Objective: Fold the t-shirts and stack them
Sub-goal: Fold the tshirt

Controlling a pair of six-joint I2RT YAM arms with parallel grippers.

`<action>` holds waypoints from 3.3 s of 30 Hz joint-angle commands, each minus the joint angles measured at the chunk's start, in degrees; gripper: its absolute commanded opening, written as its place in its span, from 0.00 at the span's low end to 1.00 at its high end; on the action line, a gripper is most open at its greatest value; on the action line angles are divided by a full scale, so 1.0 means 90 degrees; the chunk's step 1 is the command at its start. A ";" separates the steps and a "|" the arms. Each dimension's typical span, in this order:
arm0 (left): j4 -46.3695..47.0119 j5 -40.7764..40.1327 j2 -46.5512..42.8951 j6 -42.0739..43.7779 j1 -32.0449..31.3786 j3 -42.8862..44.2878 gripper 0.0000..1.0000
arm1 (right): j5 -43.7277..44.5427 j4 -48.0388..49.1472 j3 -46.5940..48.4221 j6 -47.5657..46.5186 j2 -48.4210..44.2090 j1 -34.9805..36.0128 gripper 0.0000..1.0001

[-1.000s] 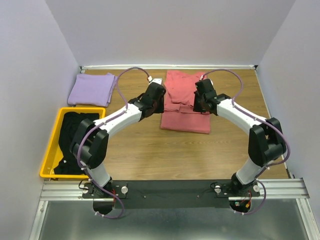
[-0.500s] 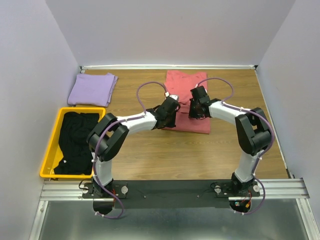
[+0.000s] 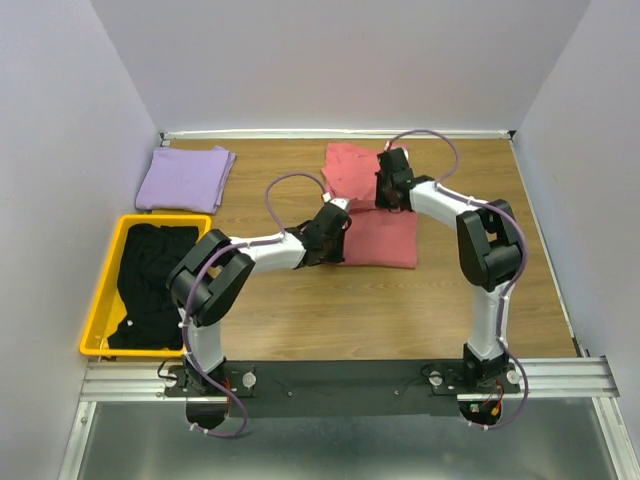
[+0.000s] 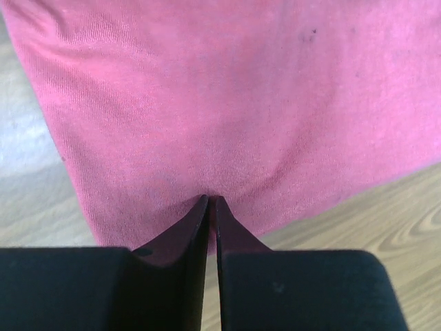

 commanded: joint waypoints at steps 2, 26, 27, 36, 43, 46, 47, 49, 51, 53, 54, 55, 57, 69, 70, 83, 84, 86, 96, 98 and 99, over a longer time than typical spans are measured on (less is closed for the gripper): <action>-0.1114 0.0192 -0.0221 0.0268 -0.0022 -0.0769 0.16 | 0.0459 0.0115 0.1172 -0.0735 0.0695 -0.0508 0.20; -0.0402 0.1305 0.0138 0.0356 0.1667 0.1240 0.29 | -0.4353 0.1061 -0.1315 0.0045 -0.1452 -0.1495 0.33; -0.0411 0.1286 0.0295 0.0443 0.1716 0.1503 0.28 | -0.4472 0.1168 -0.1413 0.0065 -0.1394 -0.1535 0.32; -0.0382 0.1148 0.1458 0.0327 0.2234 0.1759 0.21 | -0.5000 0.1941 -0.1552 -0.0082 -0.0008 -0.2179 0.32; -0.0304 0.1314 0.1167 0.0239 0.2273 0.1476 0.21 | -0.5244 0.1931 -0.1092 0.0026 0.0034 -0.2599 0.33; -0.0304 0.1441 0.0660 0.0219 0.2273 0.1272 0.34 | -0.5663 0.1960 -0.1150 0.0328 -0.0279 -0.2570 0.35; -0.0304 0.1461 0.0493 0.0219 0.2273 0.1203 0.39 | -0.5770 0.2009 -0.1276 0.0406 -0.0551 -0.2473 0.36; -0.0284 0.1480 -0.0044 0.0200 0.2263 0.0920 0.56 | -0.5986 0.2038 -0.1520 0.0553 -0.0835 -0.2278 0.37; -0.0236 0.1510 -0.0425 0.0180 0.2253 0.0686 0.66 | -0.6094 0.2087 -0.1960 0.0680 -0.1284 -0.1907 0.37; -0.0216 0.1520 -0.0962 0.0112 0.2185 0.0112 0.67 | -0.6181 0.2340 -0.2533 0.1010 -0.1684 -0.1497 0.38; -0.0216 0.1500 -0.1128 0.0093 0.2146 0.0109 0.67 | -0.6220 0.2486 -0.2721 0.1138 -0.1686 -0.1341 0.38; -0.0206 0.1500 -0.1449 0.0063 0.2107 -0.0210 0.67 | -0.6250 0.2642 -0.2936 0.1255 -0.1889 -0.1195 0.38; -0.0119 0.1481 -0.1724 -0.0064 0.1922 -0.0728 0.62 | -0.6289 0.3189 -0.3510 0.1664 -0.2027 -0.0726 0.38; 0.0536 0.1042 -0.1364 -0.0825 0.1638 -0.2137 0.18 | -0.6260 0.5427 -0.4910 0.2400 -0.1013 -0.0099 0.38; 0.0517 0.0983 -0.1393 -0.0893 0.1638 -0.2263 0.17 | -0.6231 0.5427 -0.4968 0.2331 -0.0945 -0.0128 0.38; 0.0517 0.0816 -0.1891 -0.1012 0.1638 -0.2948 0.14 | -0.6914 0.5652 -0.5916 0.1910 -0.1089 -0.1545 0.37; 0.0517 0.0846 -0.1959 -0.1002 0.1629 -0.2890 0.15 | -0.7030 0.5652 -0.5897 0.1940 -0.1168 -0.1545 0.37; 0.0497 0.0924 -0.2183 -0.0953 0.1580 -0.2841 0.25 | -0.7061 0.5458 -0.5809 0.1950 -0.1547 -0.1516 0.37; 0.0497 -0.0109 -0.3648 -0.1167 0.1501 -0.2722 0.62 | -0.6495 0.5084 -0.4775 0.2602 -0.2245 -0.0276 0.37; 0.0633 -0.0160 -0.3912 -0.1245 0.1521 -0.2869 0.62 | -0.6455 0.5572 -0.4618 0.2866 -0.1961 -0.0023 0.37; 0.0846 -0.0073 -0.3990 -0.1284 0.1531 -0.2957 0.63 | -0.6445 0.5728 -0.4434 0.3080 -0.1757 0.0230 0.37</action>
